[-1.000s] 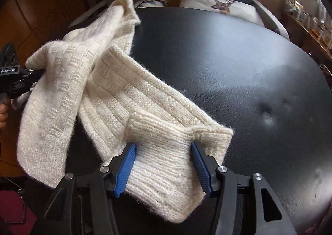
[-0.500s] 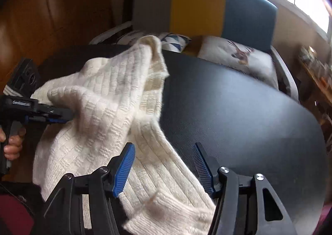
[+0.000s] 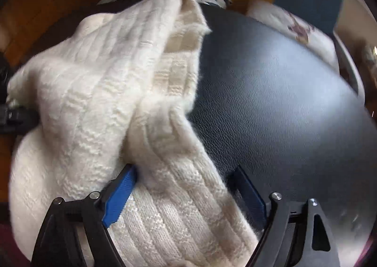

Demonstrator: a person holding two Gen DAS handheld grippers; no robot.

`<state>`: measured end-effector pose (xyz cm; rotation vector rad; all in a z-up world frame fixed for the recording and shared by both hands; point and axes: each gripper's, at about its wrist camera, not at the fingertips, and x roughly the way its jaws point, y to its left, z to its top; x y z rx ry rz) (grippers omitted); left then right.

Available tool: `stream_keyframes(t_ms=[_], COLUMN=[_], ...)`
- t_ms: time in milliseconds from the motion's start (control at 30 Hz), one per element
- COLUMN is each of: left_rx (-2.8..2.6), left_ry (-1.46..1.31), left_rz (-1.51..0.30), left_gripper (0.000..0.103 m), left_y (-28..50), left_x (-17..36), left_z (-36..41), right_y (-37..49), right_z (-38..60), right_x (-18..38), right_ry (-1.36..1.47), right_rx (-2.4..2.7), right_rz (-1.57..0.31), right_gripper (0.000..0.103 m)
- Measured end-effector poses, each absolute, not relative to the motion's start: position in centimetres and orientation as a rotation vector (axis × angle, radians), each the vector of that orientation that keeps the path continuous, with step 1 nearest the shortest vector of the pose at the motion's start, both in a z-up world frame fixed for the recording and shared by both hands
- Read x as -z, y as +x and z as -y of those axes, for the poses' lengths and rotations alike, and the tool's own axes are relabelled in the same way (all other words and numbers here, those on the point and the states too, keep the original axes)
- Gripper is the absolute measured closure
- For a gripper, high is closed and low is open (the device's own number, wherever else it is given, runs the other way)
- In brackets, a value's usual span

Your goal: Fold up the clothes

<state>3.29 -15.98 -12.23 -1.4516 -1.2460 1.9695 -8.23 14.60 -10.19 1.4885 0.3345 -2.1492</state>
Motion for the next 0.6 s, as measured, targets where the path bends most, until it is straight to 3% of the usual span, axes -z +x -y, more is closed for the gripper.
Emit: stream_keyframes(t_ms=[167, 300, 600], left_rx=[-1.970, -1.991, -1.960], left_ry=[-1.433, -1.441, -1.457], left_rz=[1.223, 1.197, 1.278], left_gripper=[0.055, 0.054, 0.054], left_y=[3.1, 3.0, 3.0], left_x=[11.8, 11.6, 12.5], left_z=[15.3, 15.0, 15.2], right_y=[-7.2, -6.4, -4.8], right_z=[-14.6, -15.6, -16.0], right_x=[10.5, 10.9, 10.9], right_ry=[1.422, 1.358, 1.329], right_rx=[2.152, 2.201, 2.325], right_rz=[-0.389, -0.325, -0.379], right_gripper=[0.008, 0.008, 0.002])
